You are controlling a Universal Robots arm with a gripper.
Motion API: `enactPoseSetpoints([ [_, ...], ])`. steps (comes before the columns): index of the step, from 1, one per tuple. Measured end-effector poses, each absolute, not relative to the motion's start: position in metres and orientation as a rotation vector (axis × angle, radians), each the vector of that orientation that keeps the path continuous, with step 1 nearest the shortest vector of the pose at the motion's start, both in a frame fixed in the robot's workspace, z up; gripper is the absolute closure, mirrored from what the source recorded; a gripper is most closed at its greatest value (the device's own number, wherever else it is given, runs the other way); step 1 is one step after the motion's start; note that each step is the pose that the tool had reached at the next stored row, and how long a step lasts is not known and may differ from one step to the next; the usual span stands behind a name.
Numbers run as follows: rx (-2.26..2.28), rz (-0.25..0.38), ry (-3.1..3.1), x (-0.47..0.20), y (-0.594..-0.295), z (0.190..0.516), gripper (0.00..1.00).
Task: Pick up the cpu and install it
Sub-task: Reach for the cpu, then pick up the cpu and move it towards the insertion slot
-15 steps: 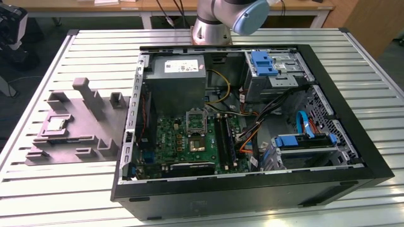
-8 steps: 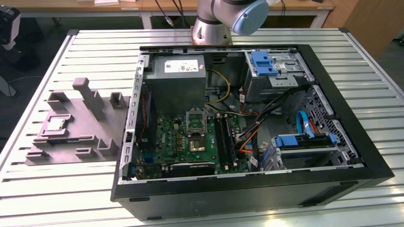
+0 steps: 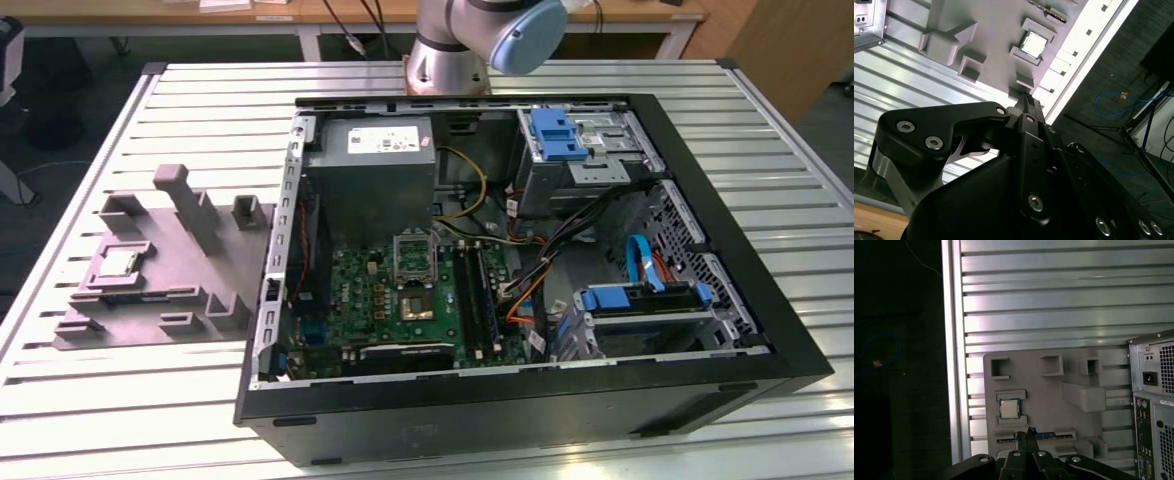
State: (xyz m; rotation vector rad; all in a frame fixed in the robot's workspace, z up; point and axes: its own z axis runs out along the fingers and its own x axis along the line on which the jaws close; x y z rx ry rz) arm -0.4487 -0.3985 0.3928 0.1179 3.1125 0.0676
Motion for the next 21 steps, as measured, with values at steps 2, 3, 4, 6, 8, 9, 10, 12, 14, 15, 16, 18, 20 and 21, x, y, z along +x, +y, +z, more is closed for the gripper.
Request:
enactPoseSetpoints([
  [2,0.118,0.068,3.112,-0.4516,-0.3985,0.3928,0.89],
  [3,0.118,0.068,3.112,-0.4527,-0.3985,0.3928,0.89],
  [4,0.118,0.068,3.113,-0.4535,-0.3985,0.3928,0.89],
  [6,0.118,0.068,3.113,-0.4551,-0.3985,0.3928,0.89],
  [8,0.118,0.068,3.113,-0.4568,-0.3985,0.3928,0.89],
  [9,0.118,0.068,3.112,-0.4574,-0.3986,0.3928,0.89],
  [10,0.118,0.068,3.113,-0.4577,-0.3986,0.3928,0.89],
  [12,0.118,0.068,3.112,-0.4582,-0.3985,0.3928,0.89],
  [14,0.118,0.068,3.113,-0.4585,-0.3985,0.3928,0.89],
  [15,0.118,0.068,3.112,-0.4585,-0.3985,0.3928,0.89],
  [16,0.118,0.068,3.112,-0.4585,-0.3985,0.3928,0.89],
  [18,0.118,0.068,3.112,-0.4585,-0.3985,0.3928,0.89],
  [20,0.118,0.068,3.112,-0.4585,-0.3985,0.3928,0.89],
  [21,0.118,0.068,3.112,-0.4585,-0.3985,0.3928,0.89],
])
